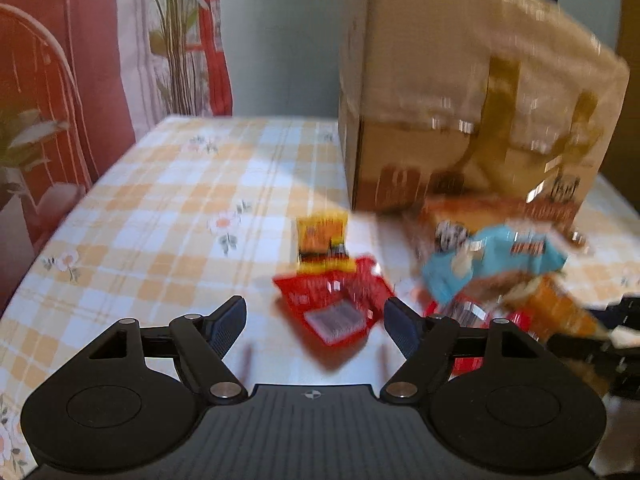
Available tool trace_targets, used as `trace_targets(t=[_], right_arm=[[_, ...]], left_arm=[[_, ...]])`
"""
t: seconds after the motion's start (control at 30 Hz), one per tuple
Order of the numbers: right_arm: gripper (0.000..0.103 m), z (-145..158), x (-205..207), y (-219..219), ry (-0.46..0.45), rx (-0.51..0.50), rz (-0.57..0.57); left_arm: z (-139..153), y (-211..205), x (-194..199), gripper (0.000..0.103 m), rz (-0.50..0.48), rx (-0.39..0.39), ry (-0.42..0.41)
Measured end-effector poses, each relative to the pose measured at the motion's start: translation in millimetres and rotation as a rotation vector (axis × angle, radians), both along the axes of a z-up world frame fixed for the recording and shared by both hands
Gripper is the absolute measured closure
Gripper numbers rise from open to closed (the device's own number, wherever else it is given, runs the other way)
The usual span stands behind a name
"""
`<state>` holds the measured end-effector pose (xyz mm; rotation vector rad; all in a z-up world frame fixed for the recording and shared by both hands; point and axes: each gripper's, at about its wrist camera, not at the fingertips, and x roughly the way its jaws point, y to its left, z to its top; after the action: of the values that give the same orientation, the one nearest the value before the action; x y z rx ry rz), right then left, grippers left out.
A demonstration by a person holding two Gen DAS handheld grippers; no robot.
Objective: Organize snacks
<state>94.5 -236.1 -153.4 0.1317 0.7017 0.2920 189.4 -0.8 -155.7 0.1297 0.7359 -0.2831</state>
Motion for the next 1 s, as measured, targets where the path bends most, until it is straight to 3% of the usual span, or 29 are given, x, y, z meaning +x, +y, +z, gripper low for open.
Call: trace_targets(t=[0.17, 0.27, 0.37, 0.63, 0.8, 1.0], right_arm=[[0.06, -0.2, 0.2, -0.6, 0.0, -0.001, 0.0], [0.06, -0.4, 0.3, -0.1, 0.001, -0.002, -0.001], [0.06, -0.4, 0.1, 0.1, 0.001, -0.002, 0.0], [0.06, -0.4, 0.3, -0.1, 0.001, -0.002, 0.0], [0.06, -0.5, 0.7, -0.8, 0.001, -0.002, 0.0], [0.06, -0.4, 0.6, -0.9, 0.001, -0.002, 0.001]], left_arm=[[5.5, -4.5, 25.1, 0.029, -0.004, -0.007, -0.024], [-1.9, -4.1, 46.9, 0.041, -0.005, -0.04, 0.025], [-11.1, -1.3, 61.4, 0.041, -0.02, -0.089, 0.097], [-13.3, 2.5, 46.4, 0.042, -0.11, -0.123, 0.149], [-12.8, 1.7, 28.4, 0.041, -0.174, -0.106, 0.181], [-12.2, -6.1, 26.2, 0.041, -0.172, -0.025, 0.12]])
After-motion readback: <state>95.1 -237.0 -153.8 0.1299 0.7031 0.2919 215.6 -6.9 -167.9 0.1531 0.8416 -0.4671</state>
